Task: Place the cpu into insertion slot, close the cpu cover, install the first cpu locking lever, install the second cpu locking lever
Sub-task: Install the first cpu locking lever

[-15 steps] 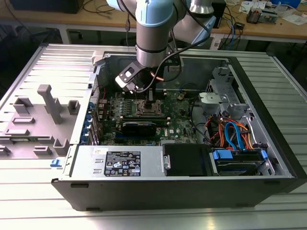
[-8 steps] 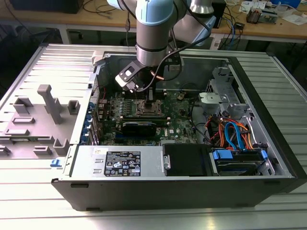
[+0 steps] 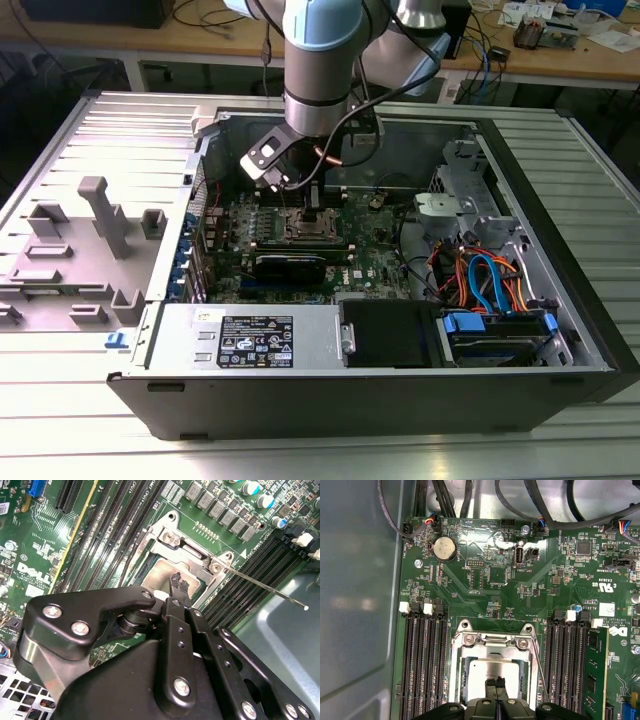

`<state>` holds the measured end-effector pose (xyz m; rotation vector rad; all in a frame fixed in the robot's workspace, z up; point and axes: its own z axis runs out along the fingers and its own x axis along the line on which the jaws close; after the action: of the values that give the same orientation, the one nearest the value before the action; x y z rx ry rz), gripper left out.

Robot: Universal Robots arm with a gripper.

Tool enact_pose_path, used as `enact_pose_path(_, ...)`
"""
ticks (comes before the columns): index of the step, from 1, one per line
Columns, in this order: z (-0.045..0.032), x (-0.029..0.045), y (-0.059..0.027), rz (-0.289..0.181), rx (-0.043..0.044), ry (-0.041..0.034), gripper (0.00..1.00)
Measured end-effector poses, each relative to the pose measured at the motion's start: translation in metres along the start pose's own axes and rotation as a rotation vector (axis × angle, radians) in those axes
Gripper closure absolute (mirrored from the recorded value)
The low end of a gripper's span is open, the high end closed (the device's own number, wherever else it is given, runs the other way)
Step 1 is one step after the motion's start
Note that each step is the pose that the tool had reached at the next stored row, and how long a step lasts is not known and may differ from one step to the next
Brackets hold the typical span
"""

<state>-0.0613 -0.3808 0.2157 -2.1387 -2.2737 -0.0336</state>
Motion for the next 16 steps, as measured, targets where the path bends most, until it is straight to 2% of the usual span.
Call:
enact_pose_path(12,-0.0028,0.0001,0.0002,0.0,-0.0001,0.0002,0.89)
enact_pose_path(16,-0.0063,0.0002,0.0003,0.0,0.0002,-0.0001,0.89)
